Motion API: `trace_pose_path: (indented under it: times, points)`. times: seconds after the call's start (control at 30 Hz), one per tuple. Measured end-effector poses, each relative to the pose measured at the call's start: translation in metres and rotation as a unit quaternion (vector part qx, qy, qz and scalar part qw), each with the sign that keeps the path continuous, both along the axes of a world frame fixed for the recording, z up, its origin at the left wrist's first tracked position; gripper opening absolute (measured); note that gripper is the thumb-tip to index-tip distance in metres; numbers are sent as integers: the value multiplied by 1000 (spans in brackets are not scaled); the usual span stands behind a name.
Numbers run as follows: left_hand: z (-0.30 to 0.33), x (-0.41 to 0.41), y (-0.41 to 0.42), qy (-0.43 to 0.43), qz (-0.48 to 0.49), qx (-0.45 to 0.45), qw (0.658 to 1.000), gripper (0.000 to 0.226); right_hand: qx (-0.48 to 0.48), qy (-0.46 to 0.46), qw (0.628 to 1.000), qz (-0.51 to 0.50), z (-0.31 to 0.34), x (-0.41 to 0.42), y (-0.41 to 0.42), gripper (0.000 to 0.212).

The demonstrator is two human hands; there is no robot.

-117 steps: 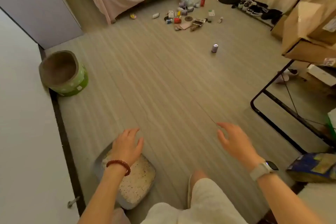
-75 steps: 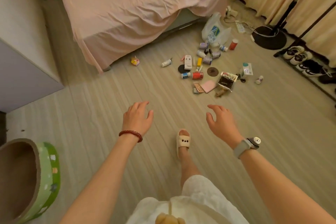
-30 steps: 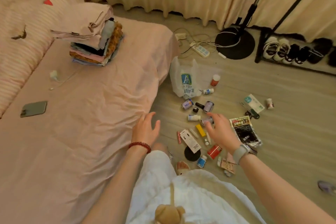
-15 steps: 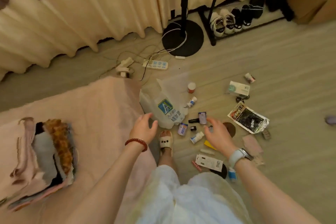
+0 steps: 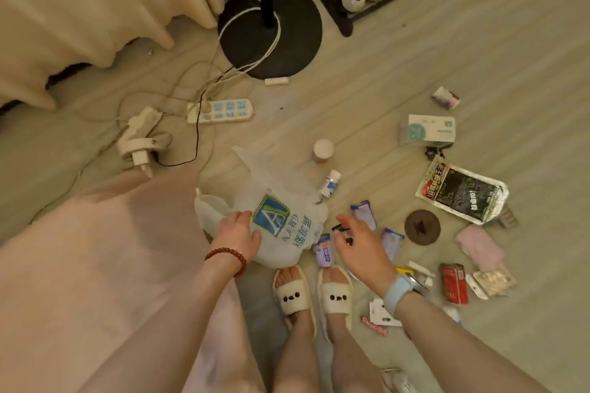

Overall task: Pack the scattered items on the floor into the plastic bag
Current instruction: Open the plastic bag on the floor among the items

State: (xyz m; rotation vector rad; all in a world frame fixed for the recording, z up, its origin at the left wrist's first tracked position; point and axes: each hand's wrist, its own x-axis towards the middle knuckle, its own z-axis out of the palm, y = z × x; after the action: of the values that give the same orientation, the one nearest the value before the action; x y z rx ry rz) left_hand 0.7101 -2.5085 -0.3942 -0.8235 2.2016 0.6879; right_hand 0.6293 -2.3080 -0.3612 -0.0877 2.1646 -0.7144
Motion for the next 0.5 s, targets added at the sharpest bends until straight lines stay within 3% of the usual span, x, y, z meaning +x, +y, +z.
trace_pose_path:
  times: [0.13, 0.27, 0.33, 0.4, 0.5]
  points:
    - [-116, -10, -15, -29, -72, -107, 991, 61, -5, -27, 1000, 2, -109, 5, -1, 39]
    - [-200, -10, -32, -155, -39, -200, 967, 84, -10, -40, 999, -25, -185, 13, 8, 36]
    - [-215, -8, -31, -173, -47, -217, 960, 65, -15, -48, 998, -41, -200, 14, 13, 33]
    - [-210, -13, -25, -88, -44, -205, 974, 27, -24, -52, 996, -63, -201, 13, 16, 31]
    - [-167, -32, -2, 71, 47, -125, 988, 25, -37, -45, 995, -79, -177, 6, 14, 29]
